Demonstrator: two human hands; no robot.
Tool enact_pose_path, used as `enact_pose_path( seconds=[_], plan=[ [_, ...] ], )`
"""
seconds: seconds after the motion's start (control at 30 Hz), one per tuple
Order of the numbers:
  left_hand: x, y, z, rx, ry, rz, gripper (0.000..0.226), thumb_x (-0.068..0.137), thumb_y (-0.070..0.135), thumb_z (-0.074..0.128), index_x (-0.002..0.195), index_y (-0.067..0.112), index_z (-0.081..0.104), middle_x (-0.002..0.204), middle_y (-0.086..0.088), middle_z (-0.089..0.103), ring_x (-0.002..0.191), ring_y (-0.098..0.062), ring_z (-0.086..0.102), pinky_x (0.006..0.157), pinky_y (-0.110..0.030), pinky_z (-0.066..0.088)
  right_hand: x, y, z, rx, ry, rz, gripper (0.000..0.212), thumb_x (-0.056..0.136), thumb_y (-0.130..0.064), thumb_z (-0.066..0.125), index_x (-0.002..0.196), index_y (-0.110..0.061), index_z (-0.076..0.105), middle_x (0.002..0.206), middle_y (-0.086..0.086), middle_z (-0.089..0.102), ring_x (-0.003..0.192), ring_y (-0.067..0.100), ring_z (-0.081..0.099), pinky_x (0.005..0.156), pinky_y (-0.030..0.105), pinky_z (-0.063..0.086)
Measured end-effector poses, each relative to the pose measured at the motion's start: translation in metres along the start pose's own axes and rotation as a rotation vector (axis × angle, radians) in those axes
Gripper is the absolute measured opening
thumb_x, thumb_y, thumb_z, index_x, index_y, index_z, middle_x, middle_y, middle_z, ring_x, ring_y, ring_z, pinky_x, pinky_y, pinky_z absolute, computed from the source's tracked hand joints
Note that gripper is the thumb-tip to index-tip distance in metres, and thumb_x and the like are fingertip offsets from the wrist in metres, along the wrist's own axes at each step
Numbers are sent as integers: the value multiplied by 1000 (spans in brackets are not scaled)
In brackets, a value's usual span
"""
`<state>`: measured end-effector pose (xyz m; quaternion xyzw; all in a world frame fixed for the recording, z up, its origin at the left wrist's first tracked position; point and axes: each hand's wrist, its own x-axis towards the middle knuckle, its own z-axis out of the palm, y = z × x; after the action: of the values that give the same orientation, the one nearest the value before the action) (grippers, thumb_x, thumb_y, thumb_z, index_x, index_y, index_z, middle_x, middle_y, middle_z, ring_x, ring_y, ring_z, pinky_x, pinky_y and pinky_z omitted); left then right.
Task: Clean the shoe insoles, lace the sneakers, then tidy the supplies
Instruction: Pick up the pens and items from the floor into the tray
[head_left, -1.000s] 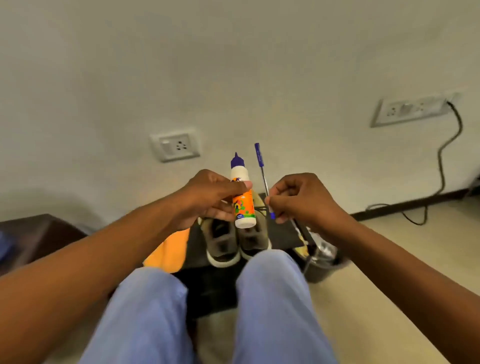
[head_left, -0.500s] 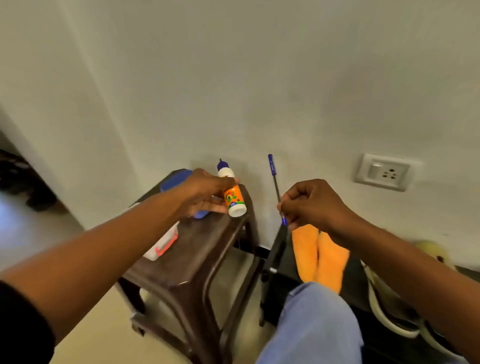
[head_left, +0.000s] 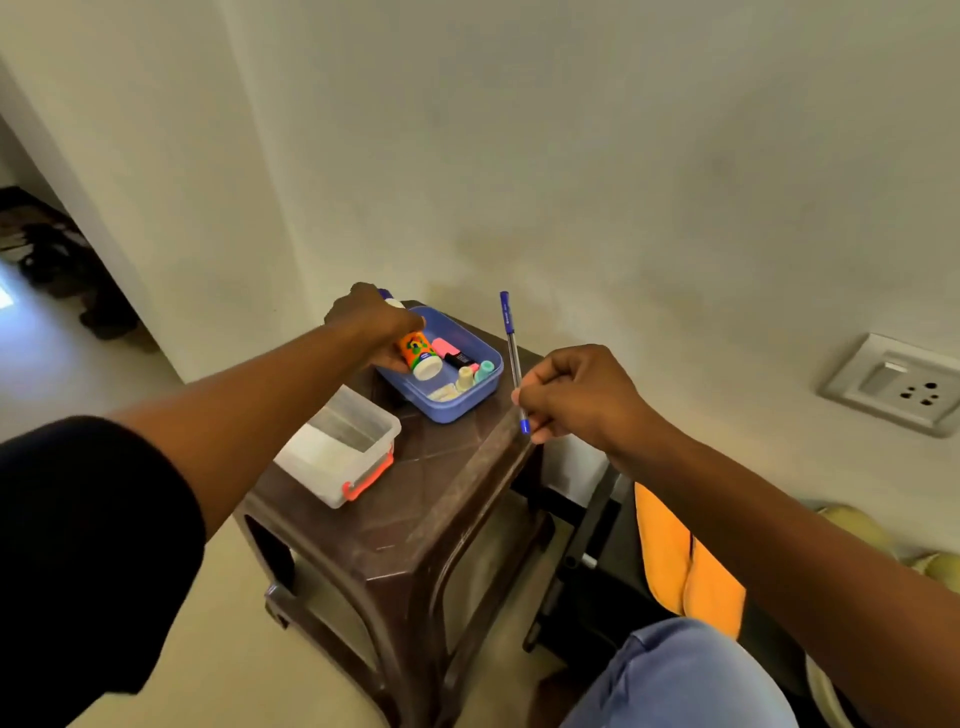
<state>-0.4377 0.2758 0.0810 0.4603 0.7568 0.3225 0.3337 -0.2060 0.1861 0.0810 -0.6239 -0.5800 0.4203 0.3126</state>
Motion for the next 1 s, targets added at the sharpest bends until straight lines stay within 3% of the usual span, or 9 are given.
enact_pose_path(
  seconds=[0.07,0.13,0.17,0.23,0.33,0.4,0.77,1.0],
  plan=[
    [4,1,7,136,42,21,64,78,32,85,119,11,41,105,-8,64,78,-25,66,58,-36,61,4,5,1,-11,-3,9,3,87,-8,75,86,-6,73,79,13,74,65,23,74,67,36,64],
    [7,1,14,189,61,40,62,85,26,80,127,11,37,104,-7,58,62,-16,53,31,-22,42,5,10,2,-15,-9,17,3,87,-8,75,85,-7,73,81,13,74,65,22,74,66,35,64],
    [9,1,17,219,73,46,61,87,25,79,129,11,37,104,-8,57,60,-14,50,28,-22,38,6,12,3,-17,-11,21,4,88,-8,74,83,-7,73,81,13,73,66,22,74,65,34,64],
    [15,-1,24,299,95,72,61,86,30,79,129,12,40,105,-7,60,63,-16,57,33,-22,39,6,17,3,-19,-15,25,8,88,-7,74,81,-8,72,81,13,73,65,21,74,65,34,64],
    [20,-5,30,477,118,155,73,80,44,82,130,11,41,116,-12,65,97,-29,67,62,-31,45,7,22,2,-20,-22,25,9,88,-6,74,79,-8,72,78,12,73,63,20,73,64,34,64],
    [22,-7,32,519,128,197,78,78,49,82,131,10,41,119,-13,64,106,-33,65,70,-34,44,8,24,2,-17,-23,21,8,87,-6,74,79,-8,72,77,11,73,62,20,73,62,33,63],
    [25,-12,31,533,73,281,75,83,51,78,135,10,43,124,-14,64,110,-33,63,78,-35,47,17,17,9,-62,-32,-11,11,88,-7,74,78,-10,71,76,11,72,63,21,73,59,30,62],
    [22,-8,19,443,41,271,63,90,40,74,138,10,45,121,-11,62,105,-31,64,75,-30,50,36,-5,15,-160,-86,-42,13,85,-7,76,73,-10,73,74,14,75,66,29,74,68,39,64]
  ],
)
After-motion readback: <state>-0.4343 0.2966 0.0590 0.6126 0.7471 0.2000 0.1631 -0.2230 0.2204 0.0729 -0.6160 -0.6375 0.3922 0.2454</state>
